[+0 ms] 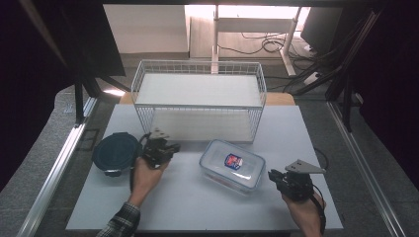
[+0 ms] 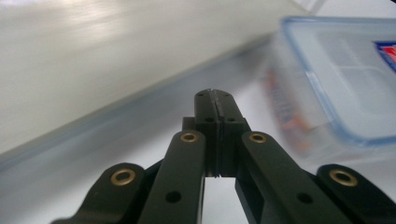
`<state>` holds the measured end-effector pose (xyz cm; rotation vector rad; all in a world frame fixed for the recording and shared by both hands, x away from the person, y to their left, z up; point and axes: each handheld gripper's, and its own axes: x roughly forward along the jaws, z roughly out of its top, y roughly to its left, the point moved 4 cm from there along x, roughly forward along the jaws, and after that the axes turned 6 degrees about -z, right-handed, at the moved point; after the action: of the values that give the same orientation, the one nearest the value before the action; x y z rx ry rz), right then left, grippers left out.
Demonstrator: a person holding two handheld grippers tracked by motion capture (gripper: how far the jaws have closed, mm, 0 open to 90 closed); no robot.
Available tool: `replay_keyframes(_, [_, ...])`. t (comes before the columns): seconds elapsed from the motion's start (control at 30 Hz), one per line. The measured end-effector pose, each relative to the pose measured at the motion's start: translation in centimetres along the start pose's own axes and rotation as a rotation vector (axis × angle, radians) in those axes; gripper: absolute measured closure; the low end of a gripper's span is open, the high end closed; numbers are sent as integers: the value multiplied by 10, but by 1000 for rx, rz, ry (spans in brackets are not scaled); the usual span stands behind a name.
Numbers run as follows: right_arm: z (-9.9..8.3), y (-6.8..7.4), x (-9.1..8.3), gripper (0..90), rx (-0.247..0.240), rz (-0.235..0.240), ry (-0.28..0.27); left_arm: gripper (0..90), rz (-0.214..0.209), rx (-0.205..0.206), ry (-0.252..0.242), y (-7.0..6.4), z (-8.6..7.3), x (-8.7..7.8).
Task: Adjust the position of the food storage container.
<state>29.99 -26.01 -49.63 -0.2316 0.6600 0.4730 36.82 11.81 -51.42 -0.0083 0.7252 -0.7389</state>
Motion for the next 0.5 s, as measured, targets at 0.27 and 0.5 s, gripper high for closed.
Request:
replay_keyframes(0.27, [-11,1,23,824,17,22,133,900,-190,-34,61,-16,-1,62])
replay_keyframes(0.5, [-5,1,31,835,63,50,129,900,-193,-18,90,-25,-6,58])
